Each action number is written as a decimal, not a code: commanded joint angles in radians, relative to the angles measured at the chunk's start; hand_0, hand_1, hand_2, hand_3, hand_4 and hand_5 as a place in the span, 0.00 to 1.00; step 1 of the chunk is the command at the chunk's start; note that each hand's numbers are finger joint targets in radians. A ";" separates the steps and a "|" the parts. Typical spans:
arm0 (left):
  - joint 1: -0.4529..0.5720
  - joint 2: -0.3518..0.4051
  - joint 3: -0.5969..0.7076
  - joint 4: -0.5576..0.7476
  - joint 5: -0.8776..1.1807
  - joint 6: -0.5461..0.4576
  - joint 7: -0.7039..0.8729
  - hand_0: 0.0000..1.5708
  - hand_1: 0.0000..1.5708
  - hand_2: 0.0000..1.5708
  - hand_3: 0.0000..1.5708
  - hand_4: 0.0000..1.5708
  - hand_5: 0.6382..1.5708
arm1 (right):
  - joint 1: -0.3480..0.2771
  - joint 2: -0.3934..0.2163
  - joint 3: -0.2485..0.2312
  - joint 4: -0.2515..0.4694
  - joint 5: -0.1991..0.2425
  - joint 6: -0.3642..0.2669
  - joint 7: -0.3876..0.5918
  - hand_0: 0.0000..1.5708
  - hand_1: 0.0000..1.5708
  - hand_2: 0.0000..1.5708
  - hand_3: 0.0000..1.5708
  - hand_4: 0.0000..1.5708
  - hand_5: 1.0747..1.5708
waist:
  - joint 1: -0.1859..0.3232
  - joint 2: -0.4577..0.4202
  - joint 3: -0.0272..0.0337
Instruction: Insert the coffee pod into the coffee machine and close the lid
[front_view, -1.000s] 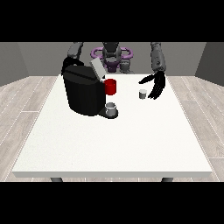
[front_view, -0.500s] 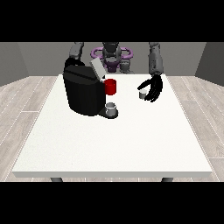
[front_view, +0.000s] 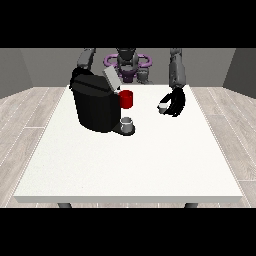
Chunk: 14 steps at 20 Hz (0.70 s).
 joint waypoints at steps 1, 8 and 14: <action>-0.006 -0.001 -0.031 0.045 -0.066 0.027 0.034 0.57 0.57 0.64 0.49 0.20 1.00 | -0.007 -0.002 -0.008 -0.003 -0.033 0.028 0.015 0.00 0.00 0.00 0.00 0.34 1.00 | -0.011 -0.006 -0.0024; -0.097 0.033 -0.009 0.046 -0.055 -0.075 -0.022 0.84 0.84 0.91 0.90 0.35 1.00 | -0.018 0.008 -0.009 0.026 -0.004 -0.022 0.021 0.00 0.00 0.00 0.00 0.27 1.00 | 0.007 -0.017 -0.0024; -0.150 -0.002 -0.021 -0.015 -0.038 -0.161 -0.020 0.88 0.88 0.90 0.86 0.37 1.00 | -0.001 -0.020 -0.041 0.075 -0.040 0.017 0.039 0.00 0.00 0.00 0.00 0.32 1.00 | 0.013 -0.089 -0.0021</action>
